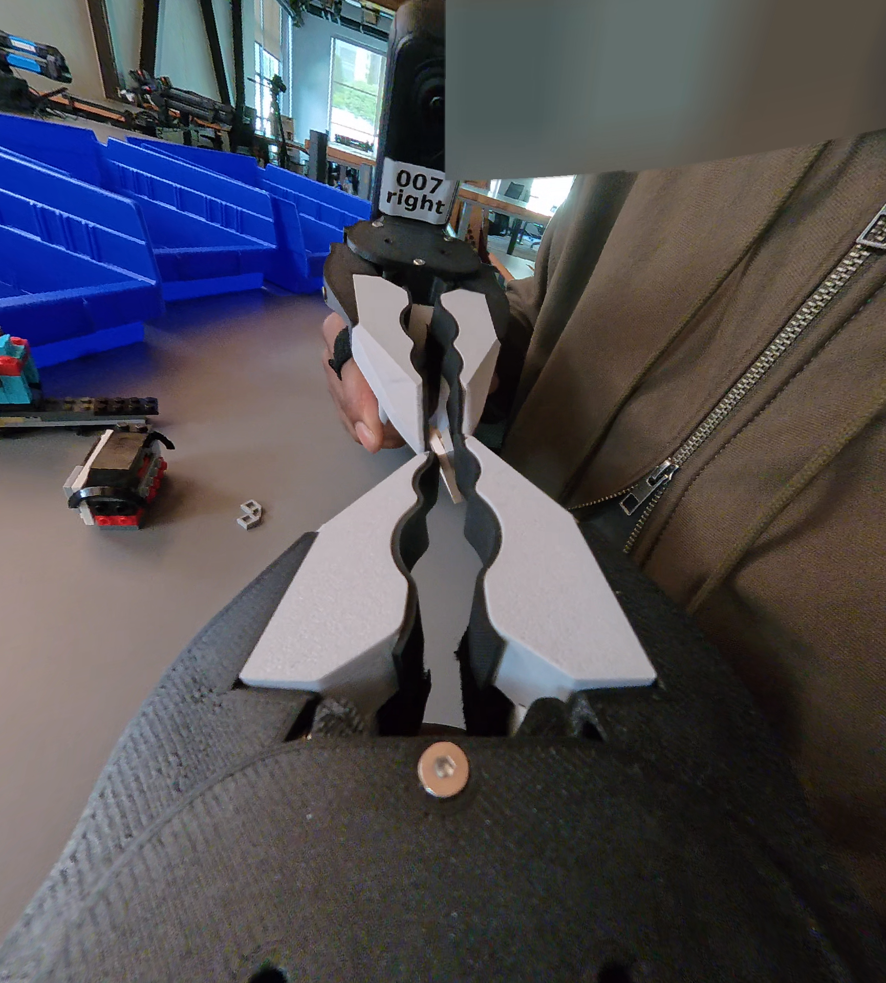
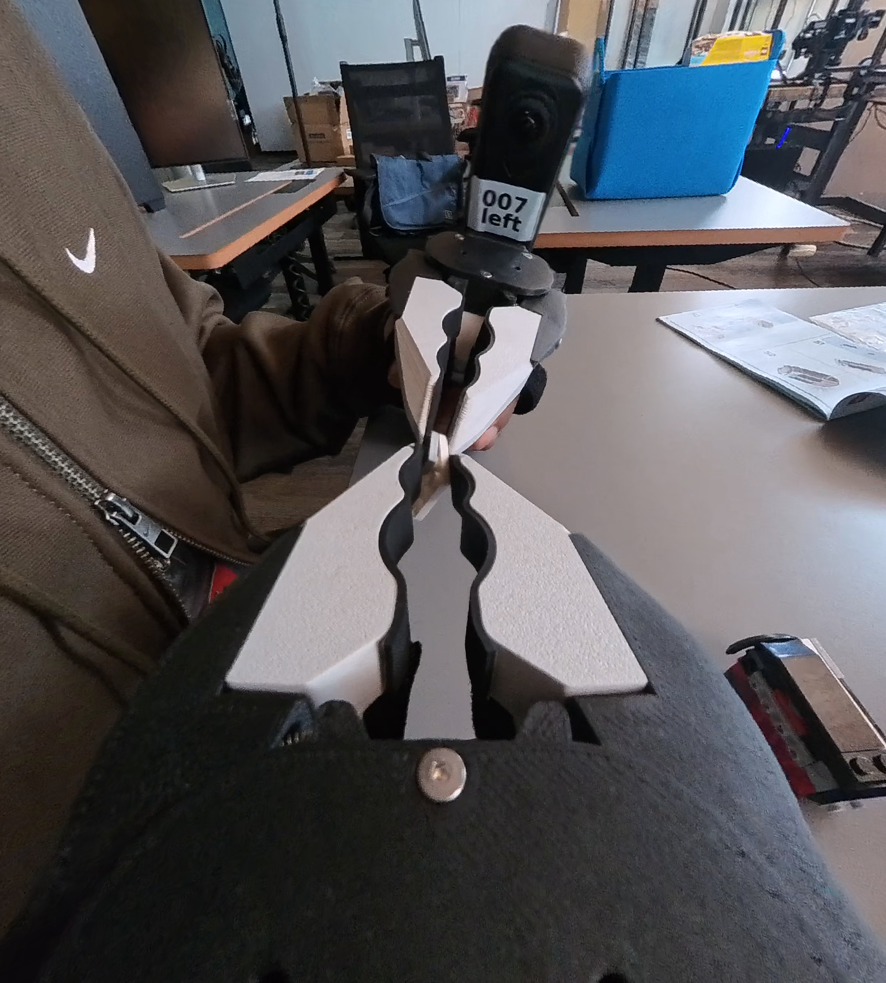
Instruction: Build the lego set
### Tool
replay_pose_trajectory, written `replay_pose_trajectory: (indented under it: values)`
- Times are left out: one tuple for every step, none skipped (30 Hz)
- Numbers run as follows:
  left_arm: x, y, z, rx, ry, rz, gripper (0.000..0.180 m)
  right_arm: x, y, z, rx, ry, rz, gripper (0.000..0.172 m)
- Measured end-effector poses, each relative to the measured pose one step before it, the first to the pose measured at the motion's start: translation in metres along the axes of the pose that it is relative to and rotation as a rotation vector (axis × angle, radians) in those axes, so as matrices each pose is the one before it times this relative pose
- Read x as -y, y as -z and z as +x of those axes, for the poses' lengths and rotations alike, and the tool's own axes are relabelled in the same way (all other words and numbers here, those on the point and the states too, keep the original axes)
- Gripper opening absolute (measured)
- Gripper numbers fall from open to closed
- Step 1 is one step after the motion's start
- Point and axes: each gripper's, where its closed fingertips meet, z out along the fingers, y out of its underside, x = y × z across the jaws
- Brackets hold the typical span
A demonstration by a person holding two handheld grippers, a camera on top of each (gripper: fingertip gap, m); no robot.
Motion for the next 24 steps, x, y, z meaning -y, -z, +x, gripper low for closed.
replay_pose_trajectory:
  values:
    - [0.00057, 0.00075, -0.00122, 0.0093, -0.0075, 0.0035, 0.007, 0.00056, 0.00089, 0.00163, -0.0025, -0.0176, 0.0058, 0.011]
    - [0.00097, 0.00109, -0.00166, 0.0121, -0.0088, 0.0059, 0.007, 0.00053, 0.00121, 0.00212, -0.0022, -0.0222, 0.0069, 0.011]
    - [0.00091, 0.00122, -0.00182, 0.0119, -0.0068, 0.0056, 0.007, 0.00024, 0.00131, 0.00224, 0.001, -0.0269, 0.0057, 0.011]
    - [0.00069, 0.00099, -0.00143, 0.0094, -0.0056, 0.0038, 0.007, -0.00007, 0.0011, 0.00133, 0.008, -0.0326, 0.0045, 0.011]
    - [0.0005, 0.00069, -0.00109, 0.0075, -0.0057, 0.0031, 0.007, -0.00017, 0.00078, 0.00063, 0.0133, -0.0362, 0.0039, 0.012]
    - [0.00023, 0.00035, -0.00073, 0.0072, -0.0082, 0.0009, 0.007, 0.00031, 0.00049, 0.00056, 0.0121, -0.0343, 0.007, 0.012]
    - [-0.00018, -0.00019, -0.00023, 0.0034, -0.0057, -0.002, 0.007, 0.0009, 0.00052, 0.00089, 0.008, -0.0286, 0.0109, 0.013]
    - [-0.00057, -0.00053, -0.00019, 0.0033, -0.0052, -0.0044, 0.007, 0.00086, 0.00037, 0.00082, 0.0058, -0.0244, 0.0092, 0.013]
    - [-0.00037, -0.00056, -0.00001, 0.0025, -0.0064, -0.0036, 0.007, 0.00014, 0.00003, 0.00066, 0.006, -0.0209, 0.0025, 0.013]
    - [-0.00021, -0.00043, -0.00032, 0.0045, -0.0053, -0.0025, 0.007, -0.00059, -0.00015, 0.00053, 0.0043, -0.0135, -0.0024, 0.013]
    - [-0.00006, -0.00023, -0.00047, 0.0053, -0.0054, -0.0013, 0.007, -0.00091, -0.00042, 0.00059, 0.0003, -0.0063, -0.0054, 0.013]
    - [-0.00006, -0.00009, -0.00035, 0.0033, -0.0041, -0.0008, 0.007, -0.00082, -0.00047, 0.00018, 0.0006, -0.0028, -0.0049, 0.013]
    - [0.00006, 0.00005, -0.00052, 0.005, -0.0048, -0.0004, 0.007, -0.00045, -0.00056, -0.00062, 0.0045, -0.0025, -0.0031, 0.013]
    - [-0.00006, -0.00001, -0.00032, 0.0034, -0.0043, -0.0007, 0.007, 0.00003, -0.00045, -0.00108, 0.0077, -0.0033, -0.0001, 0.014]
    - [0.00007, -0.00002, -0.00033, 0.0031, -0.0037, 0.0002, 0.007, -0.00003, -0.00041, -0.00059, 0.0041, -0.0034, -0.0006, 0.014]
    - [0.00014, 0.00008, -0.00004, 0.0012, -0.0032, 0.0007, 0.007, -0.00014, -0.00039, 0.00027, -0.001, -0.0003, -0.002, 0.014]
    - [-0.00002, 0.00002, 0.00008, -0.0004, -0.0015, 0.0, 0.007, 0.00018, -0.00016, 0.00044, -0.0033, 0.0038, 0.0012, 0.013]
    - [0.00009, -0.00017, 0.00041, -0.0021, -0.002, 0.0001, 0.007, 0.00049, 0.00004, 0.00051, -0.0041, 0.0052, 0.0025, 0.01]
    - [0.00032, 0.00007, -0.00029, 0.0035, -0.0044, 0.0014, 0.007, 0.00016, -0.00006, 0.00008, -0.0007, 0.0054, 0.0006, 0.01]
    - [0.0002, 0.00016, -0.00019, 0.0015, -0.0016, 0.0003, 0.007, 0.00011, -0.00003, 0.00012, -0.0011, 0.0054, 0.0002, 0.01]
    - [0.00032, 0.00018, -0.00007, 0.0004, -0.0004, 0.0025, 0.007, 0.00054, -0.00004, 0.00014, -0.0031, 0.0103, 0.0034, 0.009]
    - [0.00066, 0.00019, -0.00036, 0.0022, -0.0002, 0.0035, 0.007, 0.00059, -0.00009, -0.00004, -0.0045, 0.0121, 0.0048, 0.009]
    - [0.00054, 0.00033, 0.00041, -0.0029, 0.0, 0.0027, 0.007, 0.00033, -0.00019, -0.0006, -0.0004, 0.0114, 0.0024, 0.009]
    - [0.00029, 0.00013, 0.00053, -0.0027, -0.0004, 0.0017, 0.007, 0.00012, -0.00019, -0.00043, -0.0015, 0.0088, 0.001, 0.009]
